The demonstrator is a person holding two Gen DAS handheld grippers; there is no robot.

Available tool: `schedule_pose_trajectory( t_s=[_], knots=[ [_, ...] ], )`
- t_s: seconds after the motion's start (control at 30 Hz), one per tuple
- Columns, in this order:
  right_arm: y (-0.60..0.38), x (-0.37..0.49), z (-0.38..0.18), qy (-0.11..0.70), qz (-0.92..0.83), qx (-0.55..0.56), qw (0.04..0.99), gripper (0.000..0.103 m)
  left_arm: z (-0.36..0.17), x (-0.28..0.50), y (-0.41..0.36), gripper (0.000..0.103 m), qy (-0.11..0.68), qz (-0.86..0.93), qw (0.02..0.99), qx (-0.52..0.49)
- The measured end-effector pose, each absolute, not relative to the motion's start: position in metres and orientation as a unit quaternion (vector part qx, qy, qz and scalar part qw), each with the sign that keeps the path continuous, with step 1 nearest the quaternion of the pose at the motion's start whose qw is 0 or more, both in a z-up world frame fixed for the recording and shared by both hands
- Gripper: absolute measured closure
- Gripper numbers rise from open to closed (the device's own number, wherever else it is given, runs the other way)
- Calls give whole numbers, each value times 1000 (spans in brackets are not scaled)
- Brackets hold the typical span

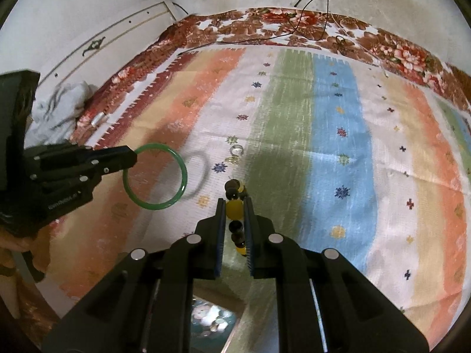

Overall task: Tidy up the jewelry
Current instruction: 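Lift the bangle with the left tool while the right tool lifts the bead bracelet toward the tin, then lower the bangle into the tin with the left tool while the right tool releases the bead bracelet there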

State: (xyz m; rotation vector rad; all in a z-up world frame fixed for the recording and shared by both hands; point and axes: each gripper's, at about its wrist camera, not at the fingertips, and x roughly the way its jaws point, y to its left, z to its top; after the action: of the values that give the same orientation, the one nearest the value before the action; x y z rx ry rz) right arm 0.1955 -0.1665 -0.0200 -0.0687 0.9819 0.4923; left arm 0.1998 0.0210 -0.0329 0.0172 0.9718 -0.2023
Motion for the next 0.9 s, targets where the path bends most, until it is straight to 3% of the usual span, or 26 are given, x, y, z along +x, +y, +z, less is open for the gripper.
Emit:
schedule_pose_trajectory(
  t_s=[0.9],
  knots=[
    [-181, 126, 19, 415, 266, -6, 870, 90, 4, 132, 12, 93, 411, -130, 902, -3]
  ],
)
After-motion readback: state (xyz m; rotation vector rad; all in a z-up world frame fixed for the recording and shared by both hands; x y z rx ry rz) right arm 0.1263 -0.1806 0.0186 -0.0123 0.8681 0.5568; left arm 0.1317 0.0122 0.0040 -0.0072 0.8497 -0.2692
